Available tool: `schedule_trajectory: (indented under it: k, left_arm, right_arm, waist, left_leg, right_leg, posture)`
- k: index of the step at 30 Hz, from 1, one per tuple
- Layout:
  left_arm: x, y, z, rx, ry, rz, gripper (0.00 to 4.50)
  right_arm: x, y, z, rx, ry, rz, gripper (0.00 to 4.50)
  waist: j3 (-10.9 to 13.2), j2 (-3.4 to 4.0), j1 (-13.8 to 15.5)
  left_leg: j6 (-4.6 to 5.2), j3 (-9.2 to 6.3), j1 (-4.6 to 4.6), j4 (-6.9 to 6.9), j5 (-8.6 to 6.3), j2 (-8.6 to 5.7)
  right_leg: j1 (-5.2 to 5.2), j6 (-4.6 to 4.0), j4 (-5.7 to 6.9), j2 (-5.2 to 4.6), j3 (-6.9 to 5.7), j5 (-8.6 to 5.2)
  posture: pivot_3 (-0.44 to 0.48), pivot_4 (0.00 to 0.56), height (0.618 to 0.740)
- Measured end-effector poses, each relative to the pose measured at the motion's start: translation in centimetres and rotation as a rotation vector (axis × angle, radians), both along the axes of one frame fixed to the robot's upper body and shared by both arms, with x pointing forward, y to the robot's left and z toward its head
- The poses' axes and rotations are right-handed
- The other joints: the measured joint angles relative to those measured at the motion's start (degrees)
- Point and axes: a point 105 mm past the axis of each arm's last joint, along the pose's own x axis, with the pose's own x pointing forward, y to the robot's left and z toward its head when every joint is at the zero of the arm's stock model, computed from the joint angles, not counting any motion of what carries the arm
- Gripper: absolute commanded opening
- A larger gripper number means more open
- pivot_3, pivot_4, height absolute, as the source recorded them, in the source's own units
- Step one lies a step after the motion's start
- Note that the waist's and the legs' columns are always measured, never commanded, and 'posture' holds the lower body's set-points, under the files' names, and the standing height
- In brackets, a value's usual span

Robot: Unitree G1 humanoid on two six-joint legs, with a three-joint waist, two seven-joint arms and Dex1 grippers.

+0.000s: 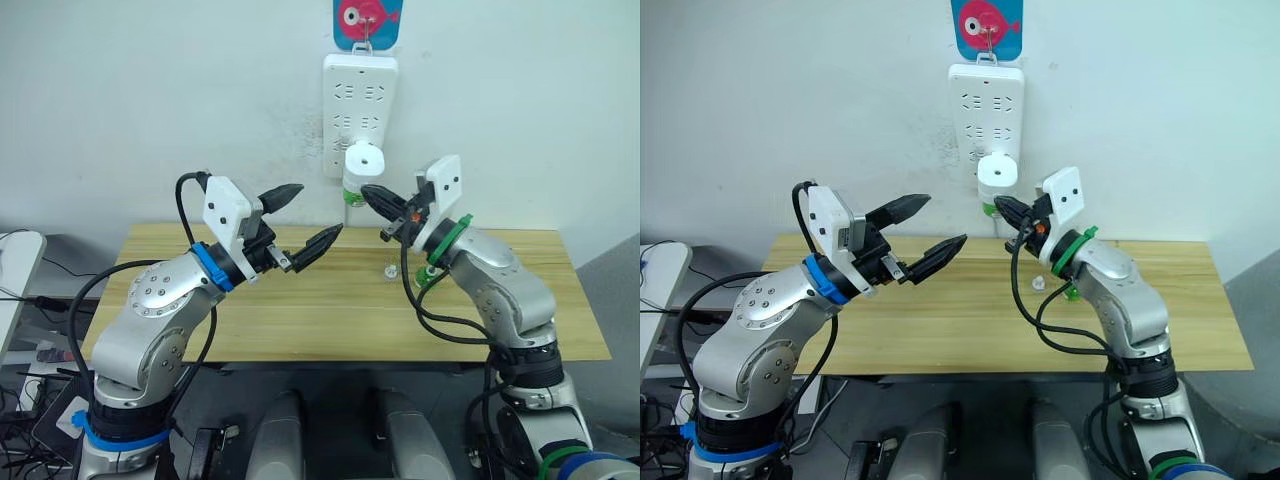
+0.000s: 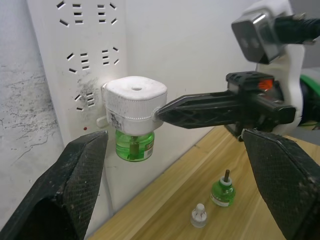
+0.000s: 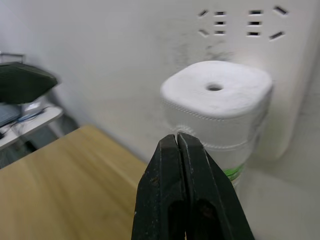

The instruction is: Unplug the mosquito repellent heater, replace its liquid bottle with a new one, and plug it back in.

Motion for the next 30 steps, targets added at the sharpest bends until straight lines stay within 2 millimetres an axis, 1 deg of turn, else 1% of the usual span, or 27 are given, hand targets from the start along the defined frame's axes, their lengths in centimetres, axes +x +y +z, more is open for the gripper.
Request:
schedule_trajectory:
  k: [1, 4, 5, 6, 7, 9, 10, 13, 15, 17, 19, 20, 23, 25, 30]
  left_arm:
    - [0.3, 0.7, -0.5, 0.016, 0.022, 0.016, 4.5]
    - [1.3, 2.8, -2.1, 0.055, 0.103, 0.054, 4.5]
    - [1.7, 3.7, -2.9, 0.097, 0.144, 0.057, 4.5]
    - [2.0, 5.0, -3.4, 0.14, 0.184, 0.076, 4.5]
    - [2.4, 6.7, -3.7, 0.177, 0.222, 0.112, 4.5]
    - [3.1, 9.6, -3.4, 0.203, 0.252, 0.181, 4.5]
    - [3.3, 10.5, -3.1, 0.207, 0.25, 0.202, 4.5]
    - [3.6, 13.5, -2.5, 0.296, 0.231, 0.247, 4.5]
    - [3.8, 15.3, -2.7, 0.329, 0.226, 0.286, 4.5]
    - [4.1, 16.6, -3.4, 0.334, 0.238, 0.314, 4.5]
    - [4.4, 17.3, -3.6, 0.336, 0.239, 0.326, 4.5]
    - [4.5, 17.4, -3.4, 0.336, 0.229, 0.325, 4.5]
    - [4.9, 17.1, -2.1, 0.339, 0.179, 0.315, 4.5]
    - [5.0, 17.0, -1.8, 0.34, 0.16, 0.305, 4.5]
    - [5.2, 16.6, -2.2, 0.325, 0.159, 0.293, 4.5]
  right_arm:
    - [-1.3, -0.2, -0.6, -0.057, 0.008, 0.074, 0.04]
    - [-3.6, -0.9, -1.9, -0.145, 0.058, 0.213, 0.04]
    - [-4.0, -1.7, -2.1, -0.181, 0.079, 0.241, 0.04]
    - [-4.1, -3.0, -2.1, -0.213, 0.089, 0.237, 0.04]
    - [-3.9, -4.6, -1.8, -0.238, 0.098, 0.215, 0.2]
    - [-3.4, -7.8, -1.2, -0.279, 0.11, 0.154, 0.66]
    - [-3.2, -8.9, -0.8, -0.287, 0.11, 0.128, 0.94]
    - [-2.4, -12.3, 0.2, -0.326, 0.094, 0.049, 2.1]
    - [-1.7, -14.6, 0.6, -0.349, 0.081, -0.023, 2.82]
    - [-1.2, -16.2, 0.9, -0.358, 0.067, -0.078, 3.57]
    - [-0.9, -16.9, 0.8, -0.36, 0.068, -0.097, 4.3]
    - [-0.9, -17.1, 0.8, -0.358, 0.071, -0.101, 4.48]
    - [-0.6, -17.6, 0.7, -0.355, 0.071, -0.125, 4.48]
    - [-0.5, -17.8, 0.7, -0.353, 0.068, -0.134, 4.48]
    - [-0.5, -17.8, 0.6, -0.351, 0.072, -0.143, 4.48]
  waist:
    - [0.0, -0.01, 0.0]
    - [0.0, -0.01, -0.2]
    - [0.0, -0.01, -0.3]
    - [0.0, -0.01, -0.3]
    - [0.0, -0.01, -0.3]
    - [0.0, -0.02, -0.3]
    - [0.0, -0.04, -0.2]
    - [-0.1, 0.0, -0.2]
    - [-0.1, -0.01, -0.2]
    - [-0.1, -0.02, -0.3]
    - [-0.1, -0.03, -0.3]
    - [-0.1, -0.04, -0.3]
    - [-0.2, -0.03, -0.2]
    - [-0.2, -0.02, -0.3]
    - [-0.3, -0.04, -0.4]
  left_leg:
    - [0.01, -0.01, 0.0, 0.0, -0.01, 0.02]
    - [0.02, 0.0, 0.01, 0.0, -0.01, 0.04]
    - [0.02, 0.01, 0.01, 0.0, -0.01, 0.04]
    - [0.02, 0.02, 0.01, 0.0, -0.01, 0.05]
    - [0.02, 0.02, 0.02, 0.0, -0.01, 0.06]
    - [0.02, 0.06, 0.02, 0.01, -0.01, 0.06]
    - [0.02, 0.08, 0.02, 0.01, -0.01, 0.06]
    - [0.01, 0.18, 0.02, -0.03, -0.01, 0.05]
    - [0.01, 0.25, 0.02, -0.04, -0.01, 0.05]
    - [0.01, 0.29, 0.01, -0.03, -0.01, 0.06]
    - [0.01, 0.28, 0.01, -0.02, -0.01, 0.08]
    - [0.01, 0.28, 0.0, 0.0, -0.01, 0.07]
    - [0.01, 0.31, -0.01, 0.02, -0.01, 0.05]
    - [0.01, 0.34, 0.0, 0.01, -0.01, 0.05]
    - [0.01, 0.33, 0.01, 0.03, -0.01, 0.06]
  right_leg:
    - [0.0, 0.0, -0.01, 0.01, -0.02, 0.0]
    - [-0.01, -0.01, 0.0, 0.04, -0.01, -0.01]
    - [-0.03, -0.03, 0.01, 0.05, -0.01, -0.03]
    - [-0.04, -0.04, 0.0, 0.08, -0.01, -0.05]
    - [-0.03, -0.05, -0.01, 0.08, -0.02, -0.08]
    - [-0.02, -0.01, -0.04, 0.08, -0.01, -0.13]
    - [-0.02, -0.01, -0.05, 0.08, -0.01, -0.13]
    - [-0.03, -0.09, -0.09, 0.03, 0.04, -0.08]
    - [-0.04, -0.09, -0.11, 0.01, 0.06, -0.08]
    - [-0.06, -0.09, -0.1, 0.01, 0.08, -0.07]
    - [-0.06, -0.09, -0.09, 0.01, 0.07, -0.06]
    - [-0.06, -0.09, -0.07, 0.01, 0.07, -0.06]
    - [-0.06, -0.07, -0.07, -0.02, 0.1, -0.05]
    - [-0.06, -0.07, -0.06, -0.02, 0.12, -0.05]
    - [-0.07, -0.07, 0.01, -0.01, 0.11, -0.05]
  posture:
    - [-0.006, 0.232, 0.74]
    - [-0.006, 0.223, 0.74]
    - [-0.004, 0.216, 0.74]
    - [-0.004, 0.216, 0.74]
    - [-0.002, 0.212, 0.74]
    - [-0.002, 0.207, 0.74]
    - [-0.005, 0.205, 0.74]
    - [-0.012, 0.204, 0.74]
    - [-0.019, 0.2, 0.74]
    - [-0.019, 0.2, 0.74]
    - [-0.034, 0.192, 0.74]
    - [-0.034, 0.192, 0.74]
    - [-0.037, 0.19, 0.74]
    - [-0.035, 0.19, 0.74]
    - [-0.035, 0.184, 0.74]
